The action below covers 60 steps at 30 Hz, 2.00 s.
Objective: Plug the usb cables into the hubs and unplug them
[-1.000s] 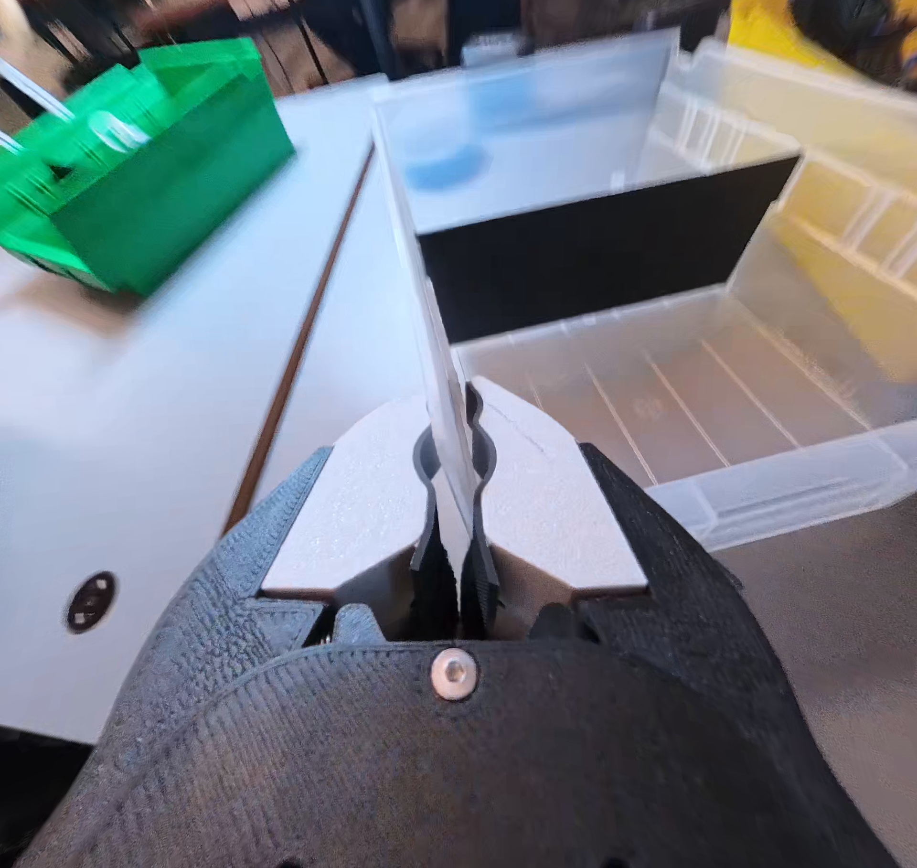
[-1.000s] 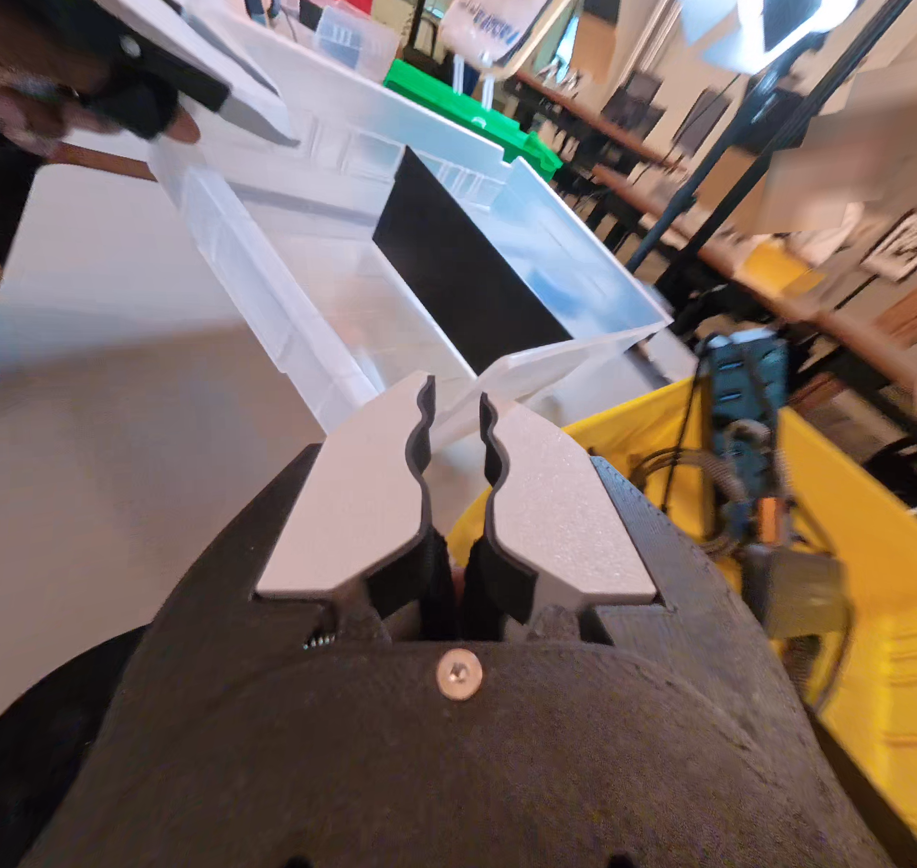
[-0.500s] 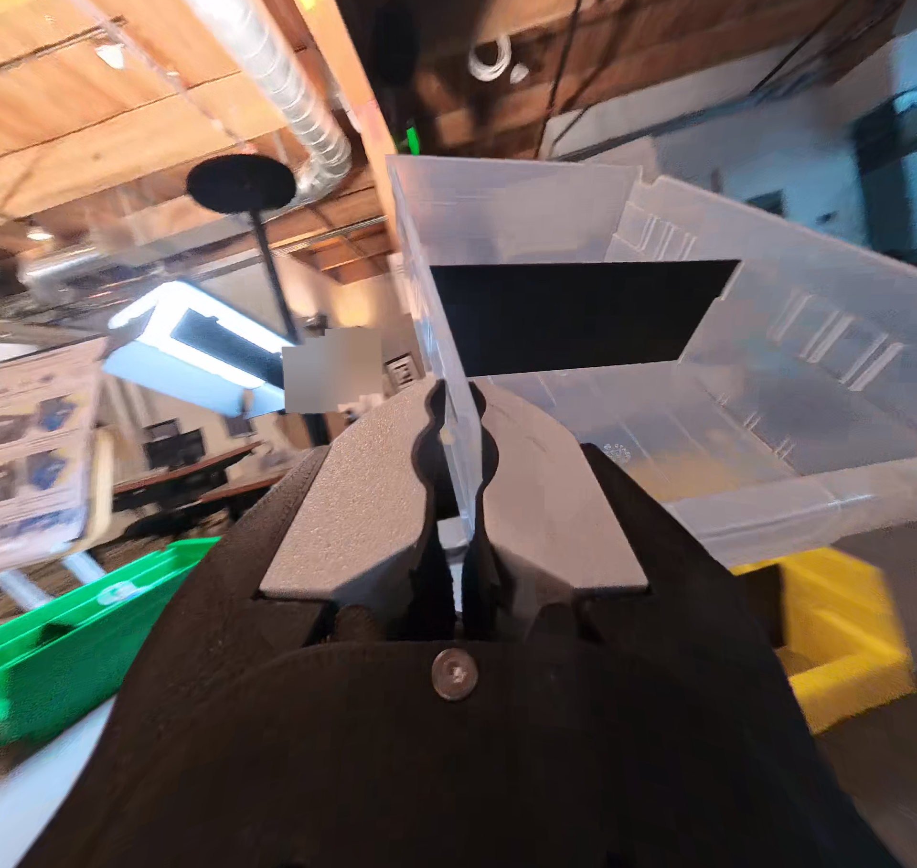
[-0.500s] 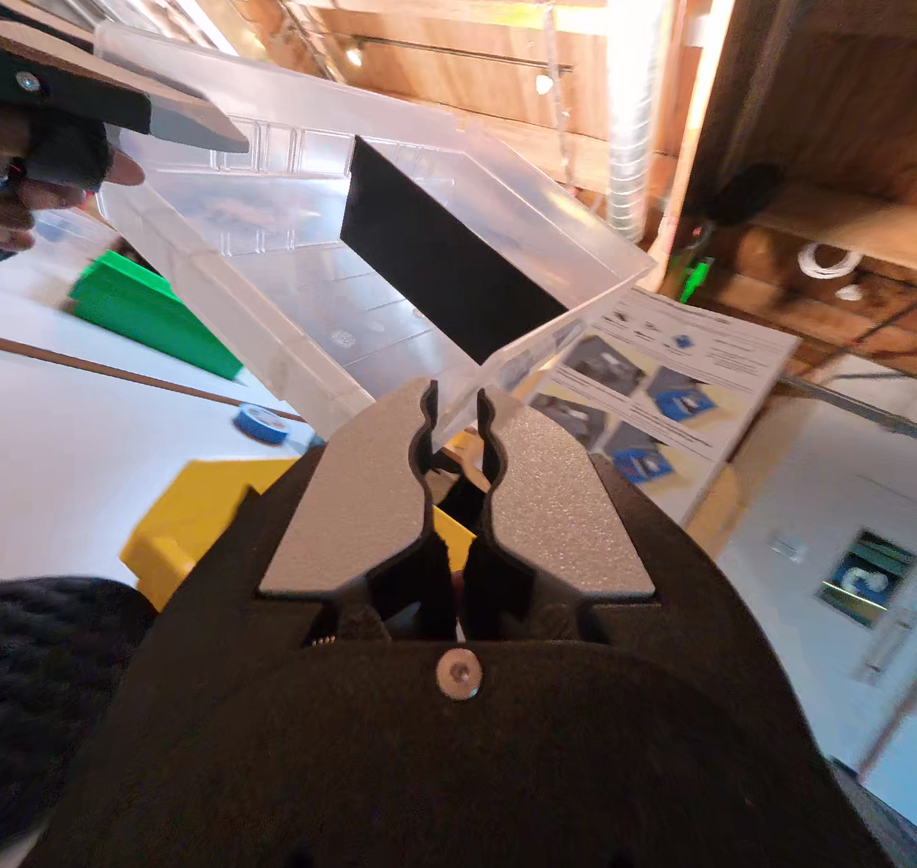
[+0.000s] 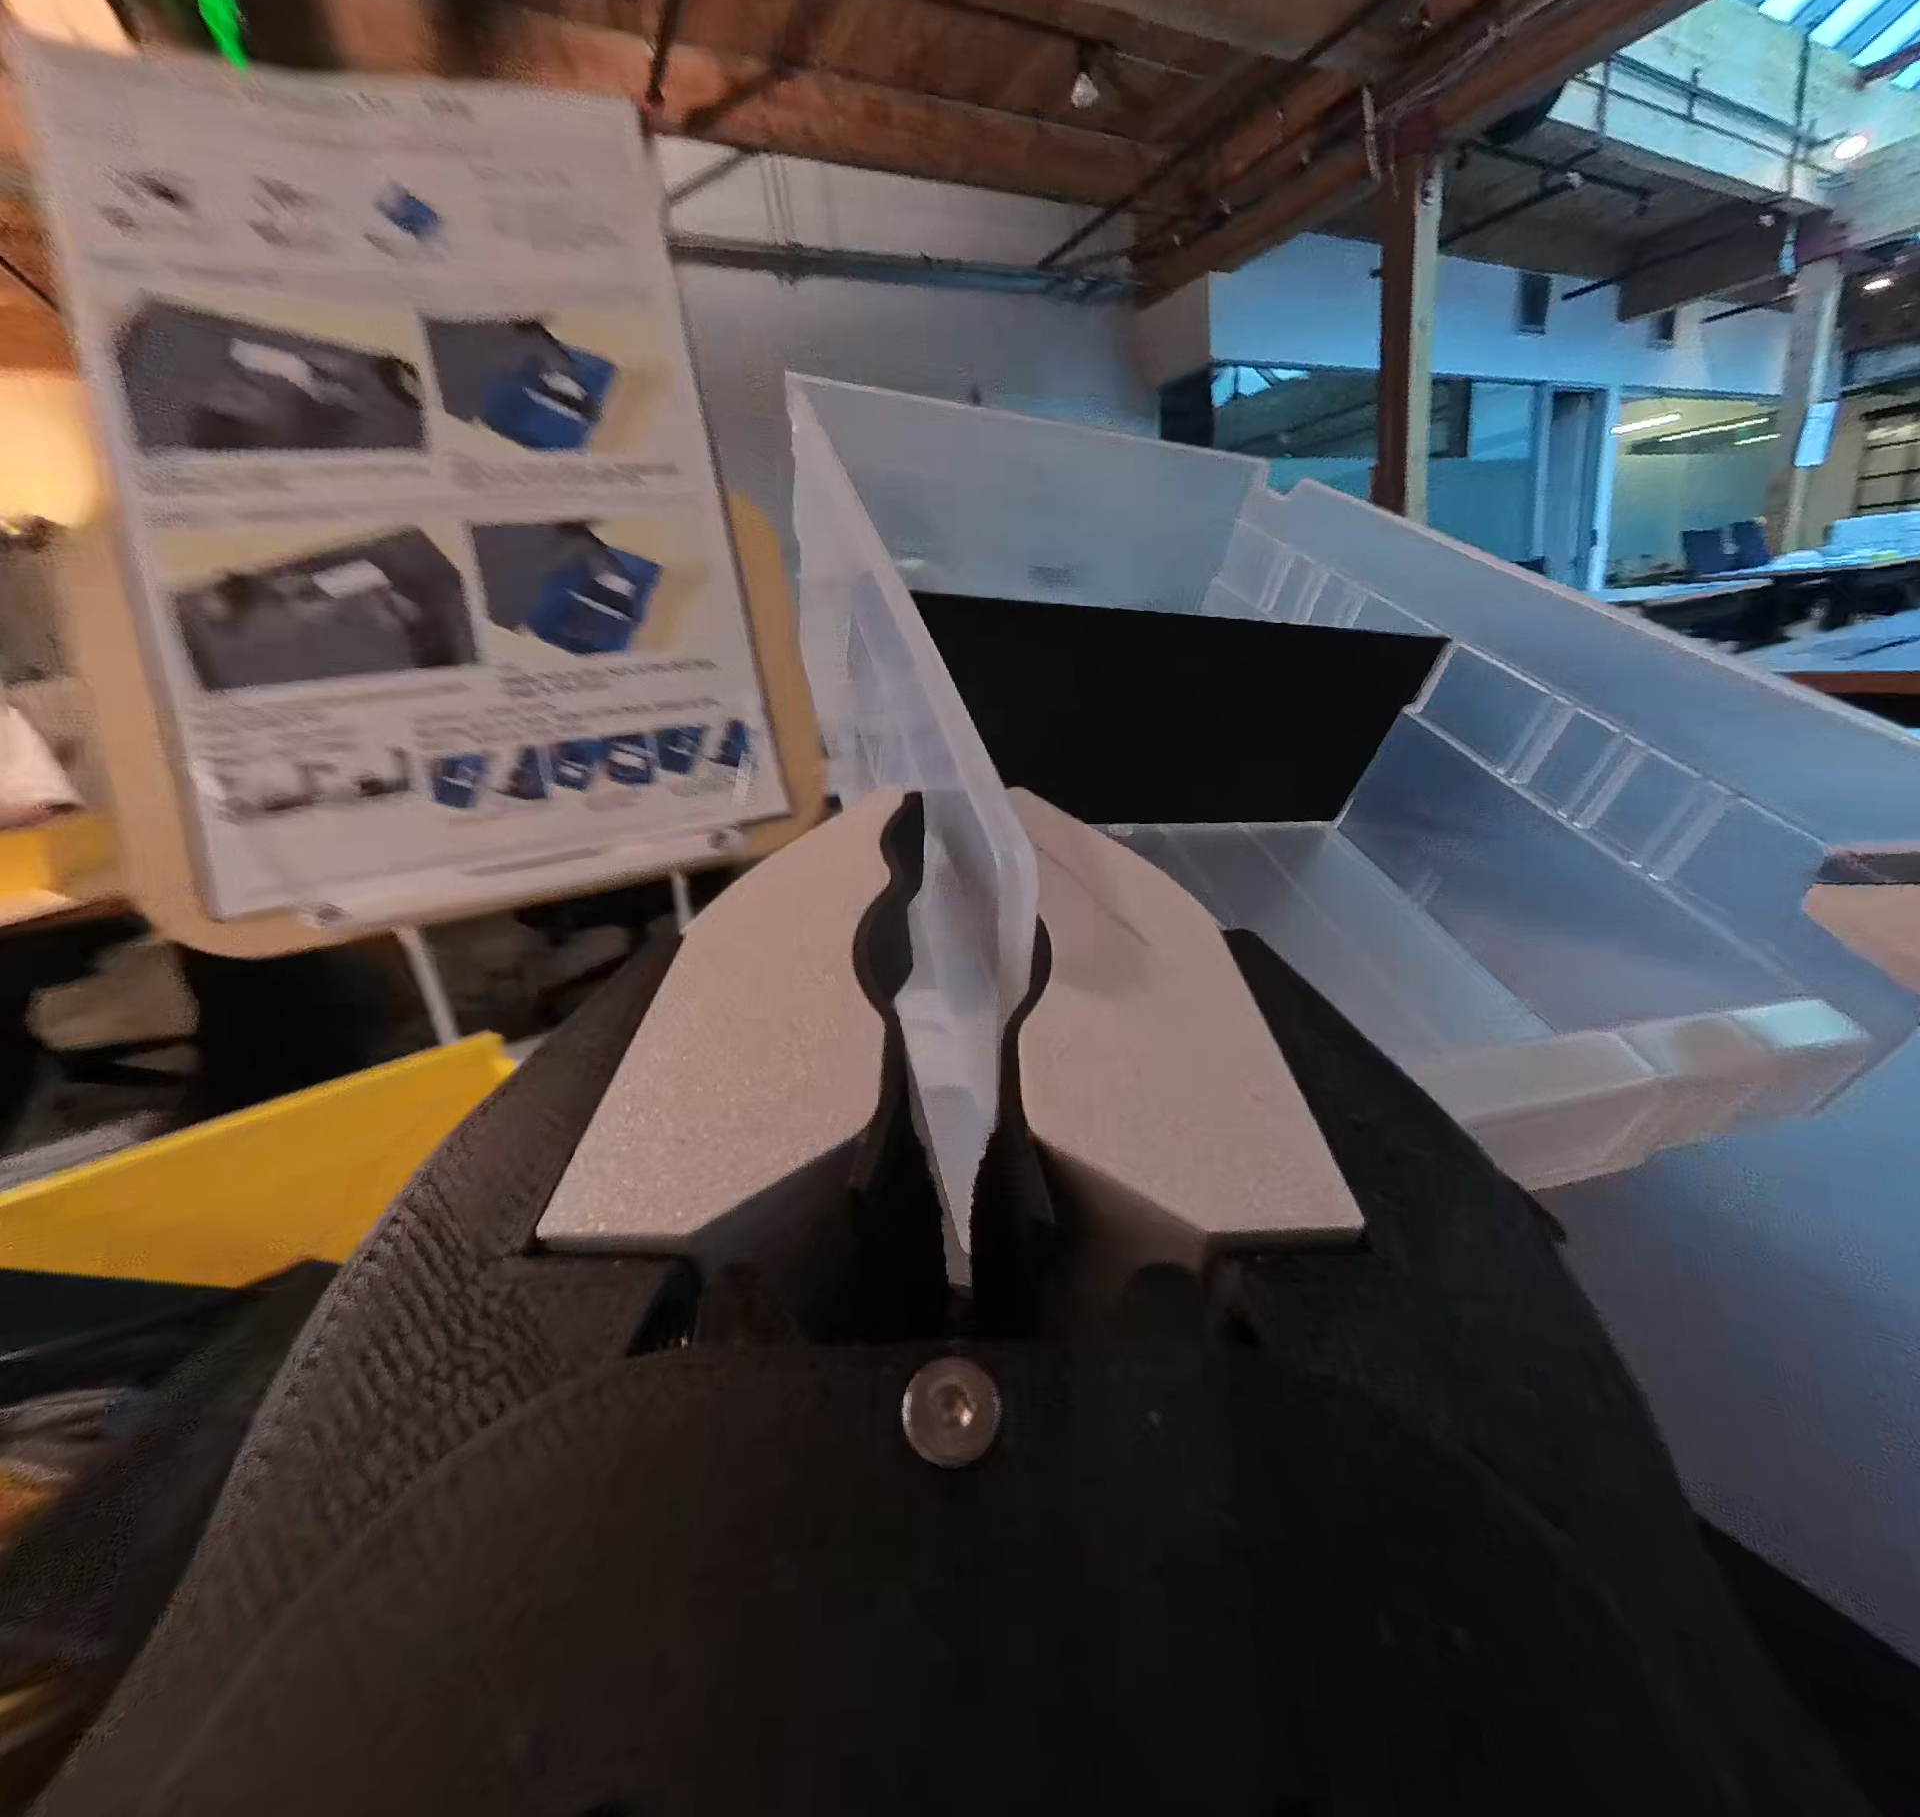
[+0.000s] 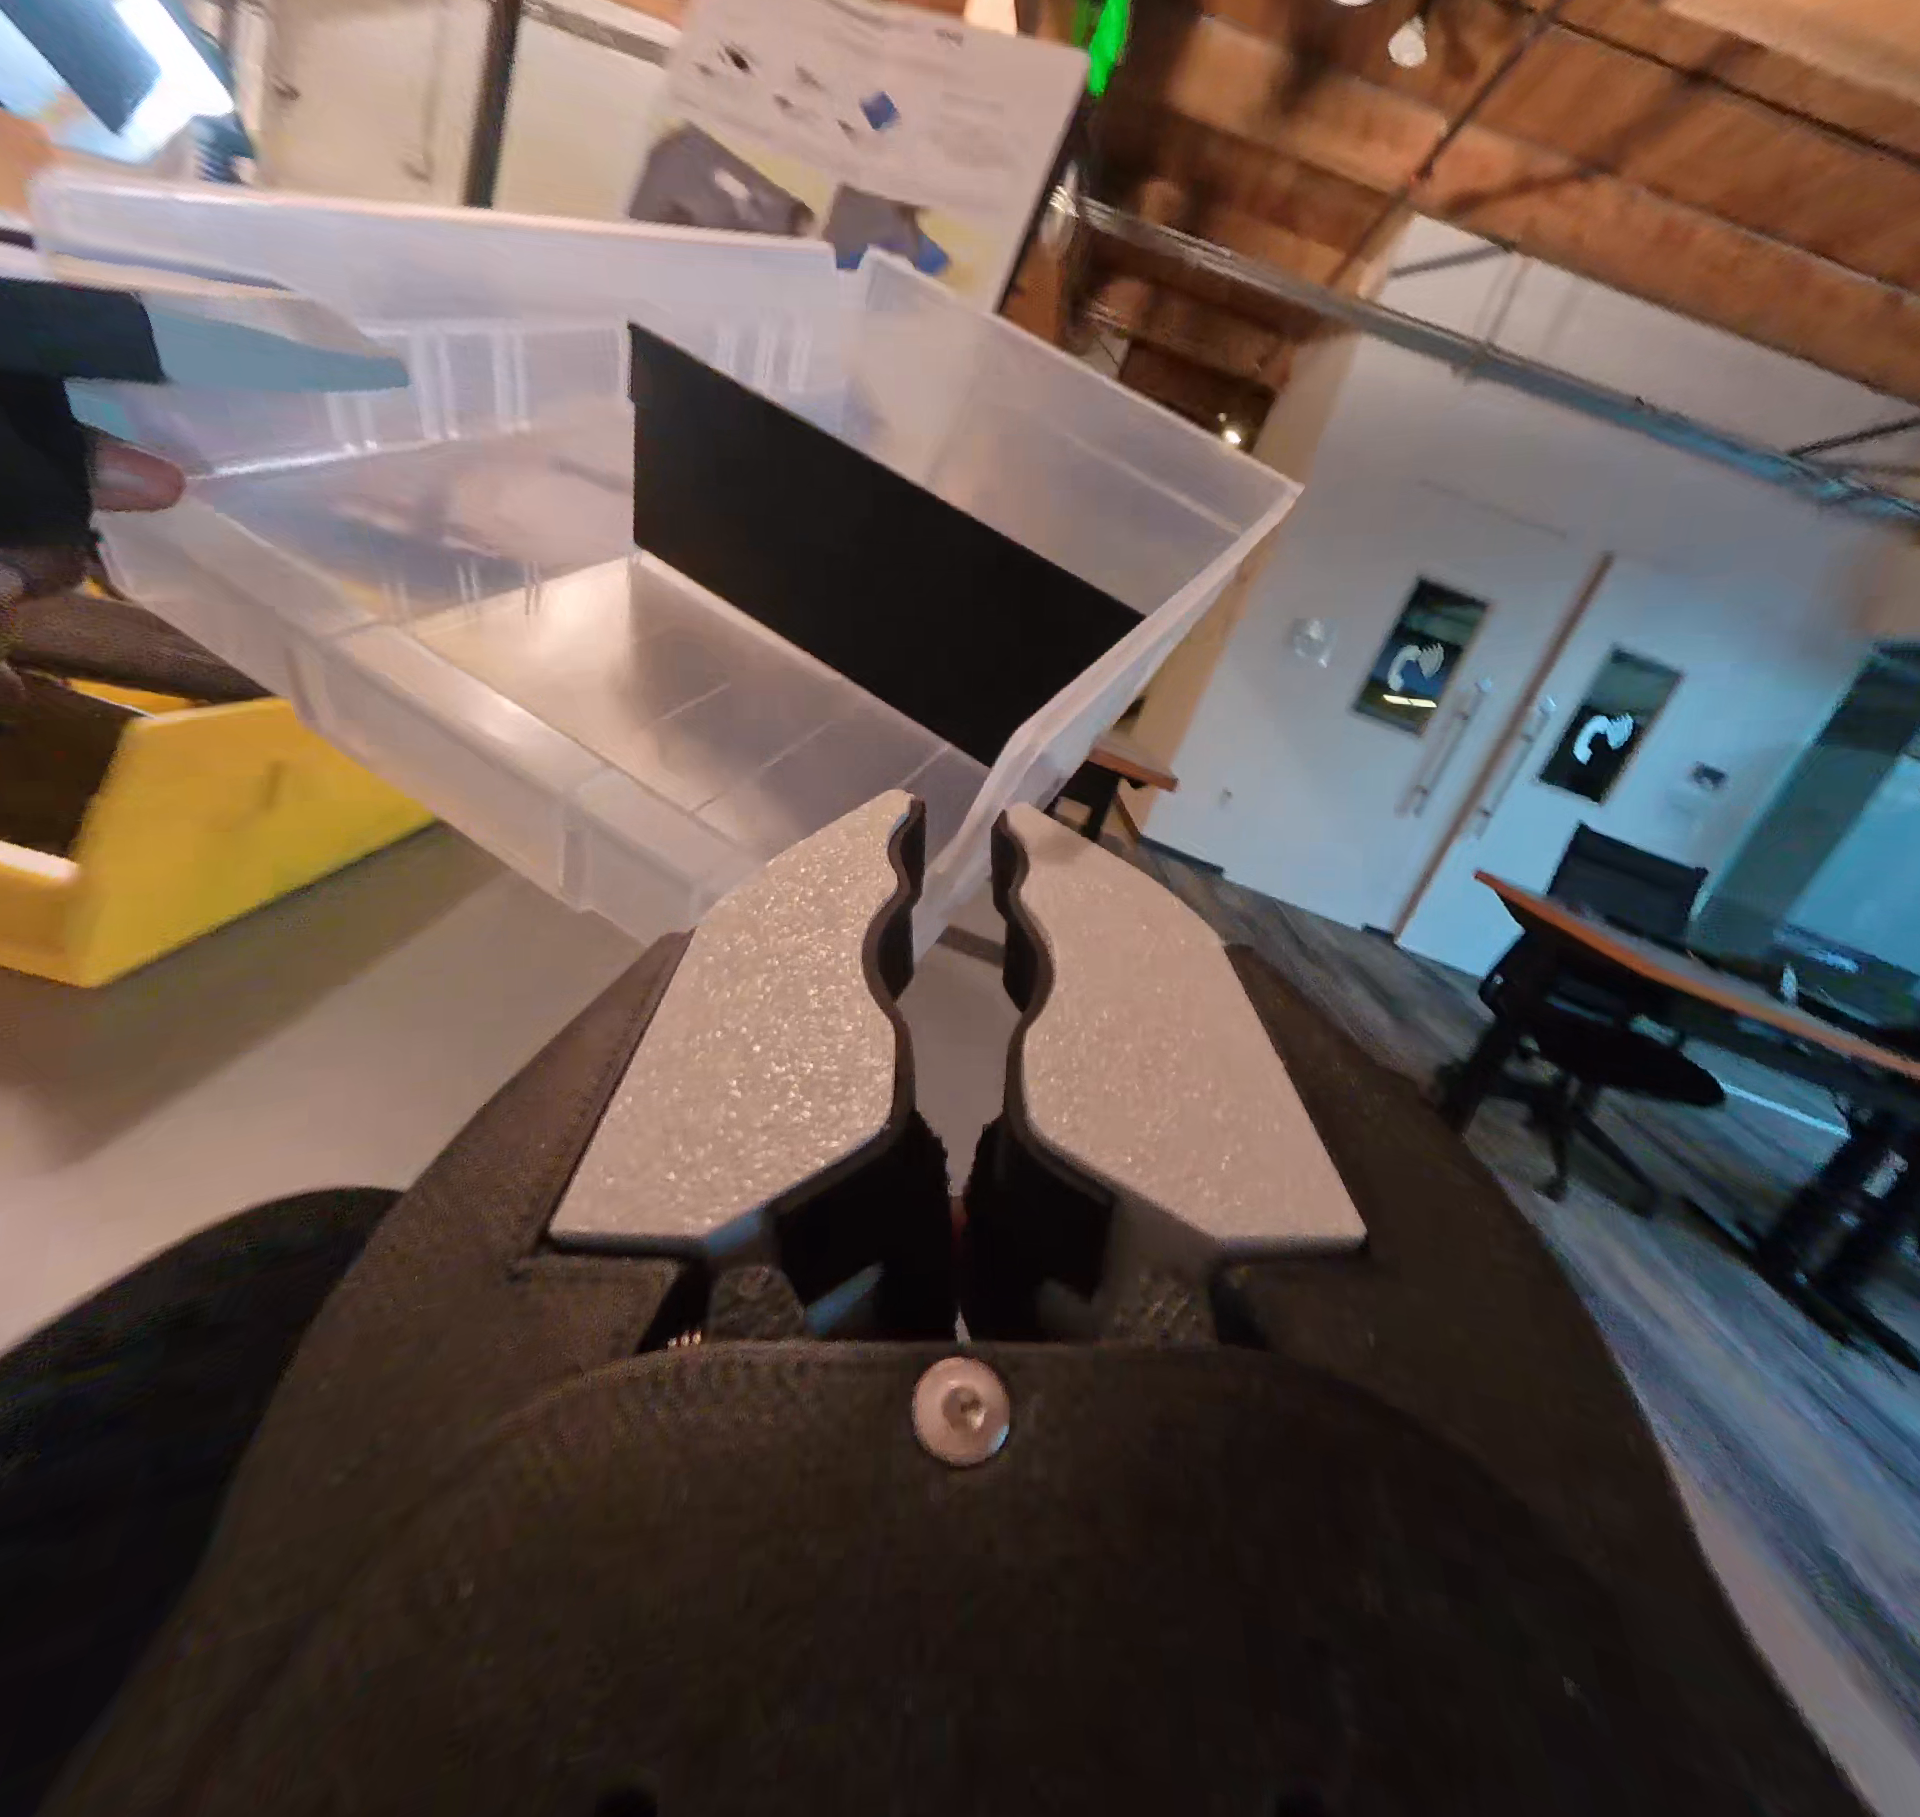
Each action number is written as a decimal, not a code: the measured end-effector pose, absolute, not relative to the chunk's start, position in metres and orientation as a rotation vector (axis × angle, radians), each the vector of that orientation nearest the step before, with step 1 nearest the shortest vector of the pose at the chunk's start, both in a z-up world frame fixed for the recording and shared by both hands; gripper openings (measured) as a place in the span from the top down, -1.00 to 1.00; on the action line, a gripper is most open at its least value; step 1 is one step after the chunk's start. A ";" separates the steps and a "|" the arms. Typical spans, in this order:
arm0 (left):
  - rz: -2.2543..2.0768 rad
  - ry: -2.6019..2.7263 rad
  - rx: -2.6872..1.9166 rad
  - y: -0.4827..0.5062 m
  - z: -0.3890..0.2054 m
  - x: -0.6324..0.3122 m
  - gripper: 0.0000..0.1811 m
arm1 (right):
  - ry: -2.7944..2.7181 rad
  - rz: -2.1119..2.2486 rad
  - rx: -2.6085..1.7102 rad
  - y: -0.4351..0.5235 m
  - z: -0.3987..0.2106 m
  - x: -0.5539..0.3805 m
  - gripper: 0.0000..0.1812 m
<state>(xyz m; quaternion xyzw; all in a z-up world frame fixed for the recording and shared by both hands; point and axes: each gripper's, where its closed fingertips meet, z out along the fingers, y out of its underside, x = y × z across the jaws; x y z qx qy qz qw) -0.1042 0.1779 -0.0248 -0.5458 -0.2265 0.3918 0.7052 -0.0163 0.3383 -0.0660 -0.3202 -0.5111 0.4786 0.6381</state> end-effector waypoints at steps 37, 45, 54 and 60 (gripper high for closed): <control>0.595 -0.354 -1.583 0.246 -0.108 -0.096 0.32 | -1.226 0.717 -1.030 0.417 -0.144 -0.036 0.74; 0.852 -0.187 -2.210 0.109 -0.179 -0.099 0.33 | -1.818 0.746 -0.517 0.319 -0.154 -0.039 0.23; 0.804 -0.273 -2.539 0.019 -0.237 -0.127 0.54 | -2.131 0.301 -0.333 0.292 -0.216 -0.073 0.49; 0.683 -0.288 -2.538 0.005 -0.241 -0.130 0.61 | -2.197 0.174 -0.350 0.307 -0.227 -0.079 0.66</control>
